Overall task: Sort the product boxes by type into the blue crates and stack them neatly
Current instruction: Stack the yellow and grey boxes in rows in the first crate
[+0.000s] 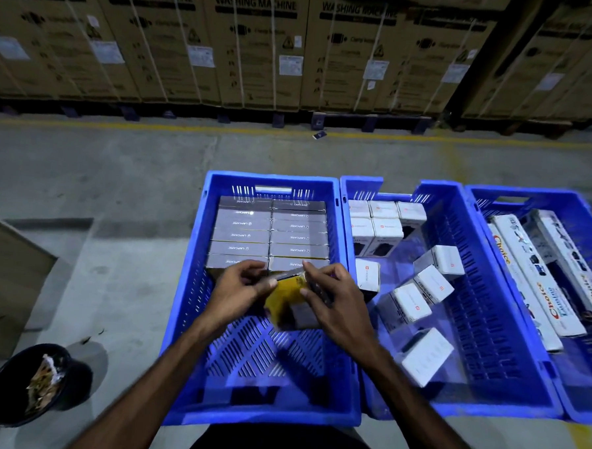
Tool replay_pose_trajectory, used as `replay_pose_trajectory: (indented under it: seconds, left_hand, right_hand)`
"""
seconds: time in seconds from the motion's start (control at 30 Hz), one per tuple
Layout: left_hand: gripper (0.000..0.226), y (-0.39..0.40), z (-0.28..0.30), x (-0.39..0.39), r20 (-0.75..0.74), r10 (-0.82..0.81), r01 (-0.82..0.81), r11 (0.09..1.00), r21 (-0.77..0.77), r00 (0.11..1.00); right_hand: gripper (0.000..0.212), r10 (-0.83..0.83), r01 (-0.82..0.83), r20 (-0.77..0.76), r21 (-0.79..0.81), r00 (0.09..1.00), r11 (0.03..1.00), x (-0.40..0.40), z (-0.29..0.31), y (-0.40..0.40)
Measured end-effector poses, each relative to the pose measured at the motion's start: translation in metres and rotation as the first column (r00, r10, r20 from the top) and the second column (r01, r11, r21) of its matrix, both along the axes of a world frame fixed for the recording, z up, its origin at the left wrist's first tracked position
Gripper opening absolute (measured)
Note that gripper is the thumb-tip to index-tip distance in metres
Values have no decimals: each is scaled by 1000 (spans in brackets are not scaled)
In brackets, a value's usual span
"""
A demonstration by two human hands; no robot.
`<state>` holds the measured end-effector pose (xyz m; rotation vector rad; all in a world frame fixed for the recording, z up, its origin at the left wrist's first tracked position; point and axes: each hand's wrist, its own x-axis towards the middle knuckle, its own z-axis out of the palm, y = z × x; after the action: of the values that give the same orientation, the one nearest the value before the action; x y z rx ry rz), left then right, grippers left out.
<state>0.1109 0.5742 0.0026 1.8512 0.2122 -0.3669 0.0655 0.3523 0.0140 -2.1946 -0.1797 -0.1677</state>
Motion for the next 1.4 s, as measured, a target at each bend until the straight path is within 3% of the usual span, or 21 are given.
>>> replay_pose_trajectory:
  seconds: [0.07,0.13,0.2,0.33,0.43,0.53,0.63,0.73,0.83,0.9,0.97,1.17,1.23,1.3,1.4]
  left_hand:
    - [39,-6,9,-6,-283,152,-213,957,-197,947]
    - [48,-12,25,-15,-522,55,-305,861,-407,851]
    - [44,-16,40,-24,-572,-45,-296,821,-489,819]
    - [30,-18,41,-33,-419,-63,-118,912,-392,906]
    - [20,-17,37,-38,-303,-35,-67,945,-321,952]
    - [43,-9,28,-37,-147,-63,28,974,-223,987]
    - [62,13,17,-33,-36,-215,217,974,64,976]
    - [67,31,21,-25,-4,-390,362,849,385,921]
    - [70,42,34,-14,-25,-563,432,604,670,826]
    - [50,47,35,-1,-38,-638,413,450,792,769]
    - [48,52,30,13,-32,-672,370,367,854,740]
    - [37,65,8,43,43,-742,253,281,926,669]
    - [56,64,2,49,30,-759,225,230,947,651]
    - [73,61,-6,51,-34,-752,184,117,976,658]
    - [79,56,-13,46,-83,-717,162,42,986,692]
  right_hand:
    - [47,-42,59,161,-106,986,993,-10,1,6]
    - [41,-7,75,323,-198,946,977,-23,-2,16]
    - [37,99,34,434,-288,895,957,-37,-7,24]
    - [49,237,-12,500,-413,833,911,-46,-15,27]
    - [66,283,-95,394,-434,875,896,-45,-24,23]
    - [60,308,-163,269,-450,913,878,-44,-31,10]
    - [37,208,-111,246,-357,947,928,-40,-30,-2]
    - [25,100,-31,214,-302,972,953,-37,-30,-8]
    - [18,75,-11,189,-320,979,947,-37,-28,-9]
    - [16,86,-21,181,-333,980,943,-37,-28,-8]
    - [15,81,-22,169,-327,982,945,-37,-29,-7]
    - [13,55,-12,148,-277,987,961,-38,-29,-10]
    - [12,51,-10,148,-269,988,963,-39,-29,-10]
    - [12,47,-7,145,-264,988,964,-39,-29,-10]
    - [12,40,-4,129,-269,991,963,-39,-28,-10]
